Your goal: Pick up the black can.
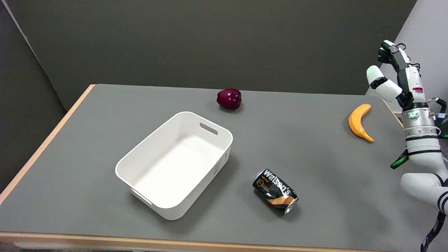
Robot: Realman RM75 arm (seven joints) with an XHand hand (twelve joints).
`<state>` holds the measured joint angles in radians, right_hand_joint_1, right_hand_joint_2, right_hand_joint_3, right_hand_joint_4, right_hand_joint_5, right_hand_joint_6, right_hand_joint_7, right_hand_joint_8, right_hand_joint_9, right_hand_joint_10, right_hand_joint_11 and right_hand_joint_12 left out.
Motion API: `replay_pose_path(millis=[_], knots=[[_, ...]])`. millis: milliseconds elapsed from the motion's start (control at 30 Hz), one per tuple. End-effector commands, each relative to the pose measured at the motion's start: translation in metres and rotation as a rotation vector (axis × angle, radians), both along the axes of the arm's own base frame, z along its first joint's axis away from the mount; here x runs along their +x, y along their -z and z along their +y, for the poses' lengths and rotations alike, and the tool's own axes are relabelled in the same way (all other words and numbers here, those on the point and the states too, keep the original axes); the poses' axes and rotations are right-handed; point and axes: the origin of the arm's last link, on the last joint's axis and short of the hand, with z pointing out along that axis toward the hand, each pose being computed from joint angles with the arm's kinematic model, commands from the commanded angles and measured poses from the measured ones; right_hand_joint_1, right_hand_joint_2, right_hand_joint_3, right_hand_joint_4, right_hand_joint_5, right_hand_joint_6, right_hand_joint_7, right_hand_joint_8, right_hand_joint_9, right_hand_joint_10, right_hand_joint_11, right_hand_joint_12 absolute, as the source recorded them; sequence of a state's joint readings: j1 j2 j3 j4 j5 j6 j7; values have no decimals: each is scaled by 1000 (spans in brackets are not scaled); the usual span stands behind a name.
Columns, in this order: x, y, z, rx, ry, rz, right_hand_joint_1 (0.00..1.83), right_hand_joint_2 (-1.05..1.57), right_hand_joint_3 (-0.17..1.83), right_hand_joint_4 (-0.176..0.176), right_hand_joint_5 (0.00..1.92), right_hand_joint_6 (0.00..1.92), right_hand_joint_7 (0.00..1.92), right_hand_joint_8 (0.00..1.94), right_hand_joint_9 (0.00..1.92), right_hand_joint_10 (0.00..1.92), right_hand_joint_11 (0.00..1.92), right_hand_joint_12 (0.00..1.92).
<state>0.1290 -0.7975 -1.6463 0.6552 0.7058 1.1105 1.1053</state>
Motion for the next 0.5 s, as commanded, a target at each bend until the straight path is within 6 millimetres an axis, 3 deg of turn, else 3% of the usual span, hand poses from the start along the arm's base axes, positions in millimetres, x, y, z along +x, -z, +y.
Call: replay_pose_path(millis=[33, 200, 500], knots=[[2, 1, 4, 24, 20, 51, 473, 792, 866, 2, 183, 368, 348, 366, 252, 789, -1, 957], [12, 8, 10, 122, 21, 90, 433, 708, 1004, 10, 176, 416, 347, 438, 281, 786, -1, 1049], [23, 24, 17, 396, -60, -28, 441, 711, 870, 41, 230, 430, 421, 427, 329, 863, 24, 1150]])
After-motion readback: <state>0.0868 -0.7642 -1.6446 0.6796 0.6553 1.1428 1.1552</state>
